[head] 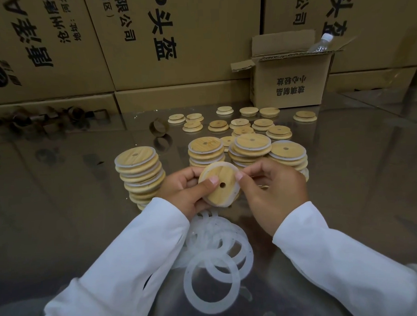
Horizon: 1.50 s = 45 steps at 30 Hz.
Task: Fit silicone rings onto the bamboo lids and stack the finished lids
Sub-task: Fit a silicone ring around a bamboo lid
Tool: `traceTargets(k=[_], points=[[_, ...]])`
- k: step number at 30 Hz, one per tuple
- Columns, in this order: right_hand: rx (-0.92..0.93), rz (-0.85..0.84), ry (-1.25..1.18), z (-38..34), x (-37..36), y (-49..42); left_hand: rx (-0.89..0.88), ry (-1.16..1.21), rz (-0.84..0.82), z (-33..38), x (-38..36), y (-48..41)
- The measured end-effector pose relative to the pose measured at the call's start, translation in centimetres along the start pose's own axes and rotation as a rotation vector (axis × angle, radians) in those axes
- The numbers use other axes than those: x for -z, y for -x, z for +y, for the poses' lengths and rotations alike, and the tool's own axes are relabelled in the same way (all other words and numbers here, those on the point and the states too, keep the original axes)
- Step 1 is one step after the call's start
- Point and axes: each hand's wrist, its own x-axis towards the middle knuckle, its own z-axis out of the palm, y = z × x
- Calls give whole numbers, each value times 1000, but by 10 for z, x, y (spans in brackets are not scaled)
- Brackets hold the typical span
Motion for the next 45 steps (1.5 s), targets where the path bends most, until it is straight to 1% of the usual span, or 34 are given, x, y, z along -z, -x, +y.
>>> traceTargets(k=[2,5,8,11,15,18,22,27,33,36,40,42,45], points=[[16,-38,36,0,1,0,25,-52,-11,-1,1,-1],[34,-78,31,0,0,0,9,-150,8,-4,3,-1],[-77,-107,-100,2,-2,-4,-20,-189,16,-4,4,-2],[-187,-124,-168,3,-3,-9,-54,-207,13,-4,4,-2],[-215,-136,-190,2,-1,-13,-67,-155,11,-3,3,-3],[-203,-147,-175,1,1,-14,-54,-102,4,-2,3,-4],[-142,-162,-85,-1,3,-14,-41,-44,-13,-1,3,-4],[-65,-140,-6,-5,5,-11,-62,-56,-12,0,4,-3],[-96,-105,-102,-1,2,-4,-96,-116,45,-3,1,-2],[-83,-60,-113,0,-4,2,-72,-50,82,-3,-1,-3],[-72,-8,-101,1,-4,1,6,3,40,-3,-1,-3],[-66,18,-100,3,-3,0,18,-31,11,-4,-1,-3],[-35,-5,-50,2,-3,1,6,-111,15,-6,1,-3]])
